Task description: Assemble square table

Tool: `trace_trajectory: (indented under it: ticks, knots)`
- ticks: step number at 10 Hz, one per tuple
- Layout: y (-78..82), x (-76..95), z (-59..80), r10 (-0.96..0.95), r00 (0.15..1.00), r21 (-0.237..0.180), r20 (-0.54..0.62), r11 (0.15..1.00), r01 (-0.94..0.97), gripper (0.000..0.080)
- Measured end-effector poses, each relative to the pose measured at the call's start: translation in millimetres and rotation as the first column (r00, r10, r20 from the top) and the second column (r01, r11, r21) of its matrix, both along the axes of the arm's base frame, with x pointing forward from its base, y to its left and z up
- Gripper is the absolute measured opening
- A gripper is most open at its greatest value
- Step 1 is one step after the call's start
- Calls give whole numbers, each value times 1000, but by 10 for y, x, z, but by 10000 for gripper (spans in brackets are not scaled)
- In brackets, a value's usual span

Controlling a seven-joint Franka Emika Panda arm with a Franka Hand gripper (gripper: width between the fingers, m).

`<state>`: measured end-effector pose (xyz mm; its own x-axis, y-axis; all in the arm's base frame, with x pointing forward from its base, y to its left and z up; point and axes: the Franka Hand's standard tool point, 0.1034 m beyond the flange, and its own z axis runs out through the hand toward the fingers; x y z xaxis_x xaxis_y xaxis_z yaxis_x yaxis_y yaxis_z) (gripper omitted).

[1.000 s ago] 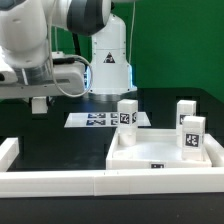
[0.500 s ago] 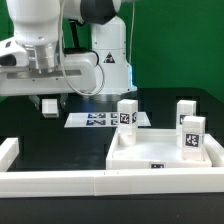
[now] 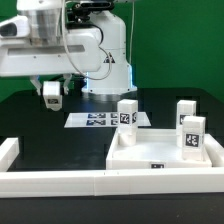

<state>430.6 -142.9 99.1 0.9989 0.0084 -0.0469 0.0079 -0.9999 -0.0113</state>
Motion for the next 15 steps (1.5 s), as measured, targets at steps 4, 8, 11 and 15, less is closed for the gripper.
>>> trace_trajectory:
  ticks: [4, 8, 11, 15]
  knots:
    - [-193, -14, 0, 22, 976, -96, 215, 995, -2, 290]
    - [252, 331, 462, 12, 916, -94, 402, 995, 28, 290]
    - [904, 710, 1139, -53, 818, -16, 573, 997, 76, 290]
    - [1245, 838, 1420, -53, 742, -7, 668, 997, 78, 290]
